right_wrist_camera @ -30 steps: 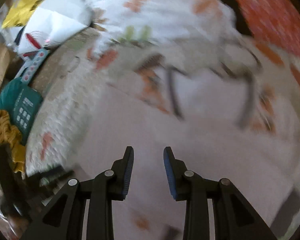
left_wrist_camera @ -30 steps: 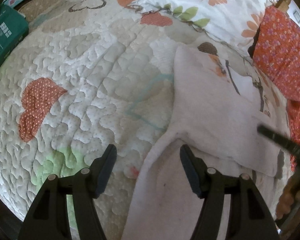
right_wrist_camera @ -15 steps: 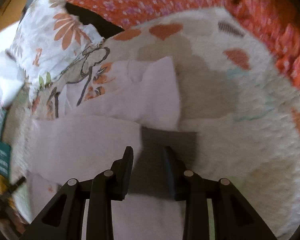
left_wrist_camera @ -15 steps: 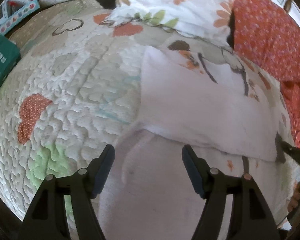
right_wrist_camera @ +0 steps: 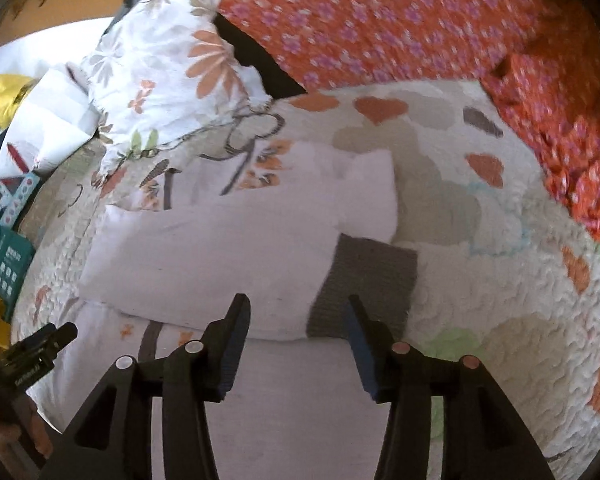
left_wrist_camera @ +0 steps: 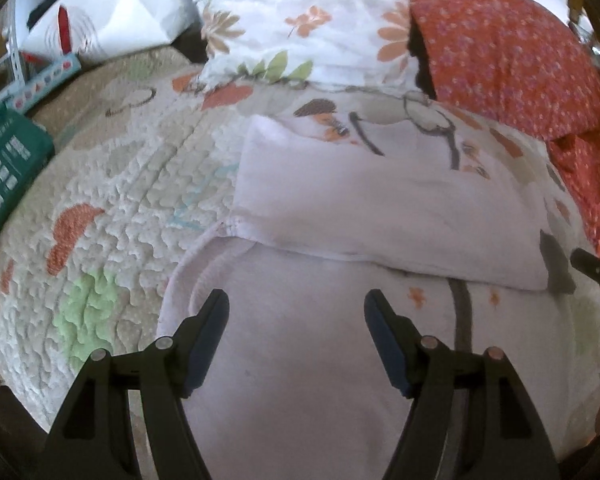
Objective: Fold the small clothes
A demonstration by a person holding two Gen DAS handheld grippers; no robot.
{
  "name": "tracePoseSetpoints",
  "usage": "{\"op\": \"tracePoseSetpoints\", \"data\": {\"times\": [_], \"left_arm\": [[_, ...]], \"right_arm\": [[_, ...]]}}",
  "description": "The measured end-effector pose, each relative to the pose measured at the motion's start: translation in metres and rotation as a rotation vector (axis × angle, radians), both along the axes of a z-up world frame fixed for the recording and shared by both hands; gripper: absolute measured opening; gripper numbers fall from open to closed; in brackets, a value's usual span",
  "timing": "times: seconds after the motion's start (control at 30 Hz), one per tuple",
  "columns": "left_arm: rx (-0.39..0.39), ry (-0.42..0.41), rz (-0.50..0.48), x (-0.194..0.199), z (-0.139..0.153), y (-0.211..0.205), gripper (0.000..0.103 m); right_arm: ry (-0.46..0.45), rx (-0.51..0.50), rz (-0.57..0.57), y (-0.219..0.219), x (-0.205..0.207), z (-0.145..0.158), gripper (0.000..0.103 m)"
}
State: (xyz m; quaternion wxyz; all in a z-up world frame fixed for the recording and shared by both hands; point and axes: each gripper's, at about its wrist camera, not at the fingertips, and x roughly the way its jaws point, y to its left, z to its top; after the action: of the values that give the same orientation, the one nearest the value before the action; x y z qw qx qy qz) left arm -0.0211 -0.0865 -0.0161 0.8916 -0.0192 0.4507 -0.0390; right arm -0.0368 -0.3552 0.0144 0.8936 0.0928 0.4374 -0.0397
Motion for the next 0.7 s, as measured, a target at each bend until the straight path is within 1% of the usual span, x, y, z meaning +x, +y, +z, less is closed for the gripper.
{"op": "tracePoseSetpoints", "data": {"times": [0.07, 0.13, 0.2, 0.27, 0.4, 0.47, 0.53, 0.7], "left_arm": [[0.025, -0.043, -0.004, -0.007, 0.011, -0.006, 0.07], [0.037, -0.077, -0.01, -0.012, 0.021, -0.009, 0.077], [0.062, -0.125, -0.022, -0.018, 0.033, -0.015, 0.08], [0.126, -0.192, -0.042, -0.025, 0.045, -0.025, 0.08], [0.209, -0.277, -0.078, -0.035, 0.056, -0.039, 0.082], [0.237, -0.301, -0.086, -0.039, 0.059, -0.041, 0.083], [0.248, -0.304, -0.088, -0.04, 0.06, -0.04, 0.083], [0.224, -0.263, -0.086, -0.037, 0.055, -0.035, 0.084]], "right_arm": [[-0.003, -0.035, 0.022, 0.009, -0.002, 0.001, 0.054], [0.0, -0.066, 0.036, 0.013, -0.002, 0.0, 0.056], [0.01, -0.086, 0.048, 0.018, -0.002, -0.004, 0.057], [0.023, -0.094, 0.054, 0.023, -0.001, -0.008, 0.057], [0.04, -0.131, 0.065, 0.031, 0.002, -0.016, 0.058], [0.046, -0.147, 0.07, 0.036, 0.002, -0.018, 0.058], [0.053, -0.16, 0.079, 0.04, 0.003, -0.021, 0.059], [0.057, -0.189, 0.099, 0.051, 0.003, -0.025, 0.06]]}}
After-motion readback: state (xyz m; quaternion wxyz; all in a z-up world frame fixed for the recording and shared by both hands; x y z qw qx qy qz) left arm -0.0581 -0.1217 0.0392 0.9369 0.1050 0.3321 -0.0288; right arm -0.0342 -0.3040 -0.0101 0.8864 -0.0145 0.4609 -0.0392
